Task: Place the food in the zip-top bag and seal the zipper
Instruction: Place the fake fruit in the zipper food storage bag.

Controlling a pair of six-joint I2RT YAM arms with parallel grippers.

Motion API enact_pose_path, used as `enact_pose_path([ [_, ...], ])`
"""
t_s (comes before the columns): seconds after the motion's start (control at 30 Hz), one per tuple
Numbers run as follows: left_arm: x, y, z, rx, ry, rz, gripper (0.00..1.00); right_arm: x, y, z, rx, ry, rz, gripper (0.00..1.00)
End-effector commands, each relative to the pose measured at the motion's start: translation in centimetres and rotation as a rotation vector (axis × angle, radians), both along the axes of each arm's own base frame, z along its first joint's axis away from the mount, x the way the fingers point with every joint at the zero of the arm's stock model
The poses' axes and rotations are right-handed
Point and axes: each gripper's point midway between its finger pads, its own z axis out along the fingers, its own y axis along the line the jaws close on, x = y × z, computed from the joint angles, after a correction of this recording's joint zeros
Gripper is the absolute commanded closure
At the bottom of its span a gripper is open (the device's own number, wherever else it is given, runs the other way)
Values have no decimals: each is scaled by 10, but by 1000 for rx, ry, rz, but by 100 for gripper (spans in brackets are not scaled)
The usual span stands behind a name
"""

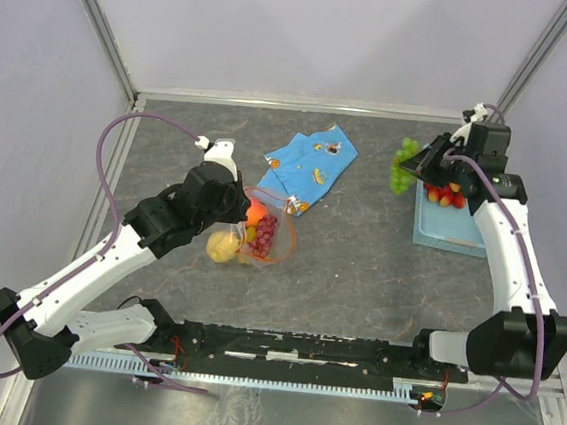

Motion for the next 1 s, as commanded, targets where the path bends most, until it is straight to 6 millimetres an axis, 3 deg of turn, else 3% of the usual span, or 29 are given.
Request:
enact_pose_path([
  [0.0, 10, -13, 33, -73, -76, -24, 97, -7, 54, 55, 186, -153, 74, 98],
  [0.27, 13, -33, 42, -130, -52, -66, 97, -40, 137, 103, 315, -270, 238, 98],
  [0.47, 15, -41, 49, -163, -40, -74, 97, -66, 192, 124, 388, -352, 342, 98],
  [0.73, 14, -52, 39, -175, 28, -86, 97, -102, 251, 122, 422, -398, 502, 97],
  [0.97, 15, -51, 21, -145, 75, -71, 97, -134, 271, 119, 397, -442, 627, 97],
])
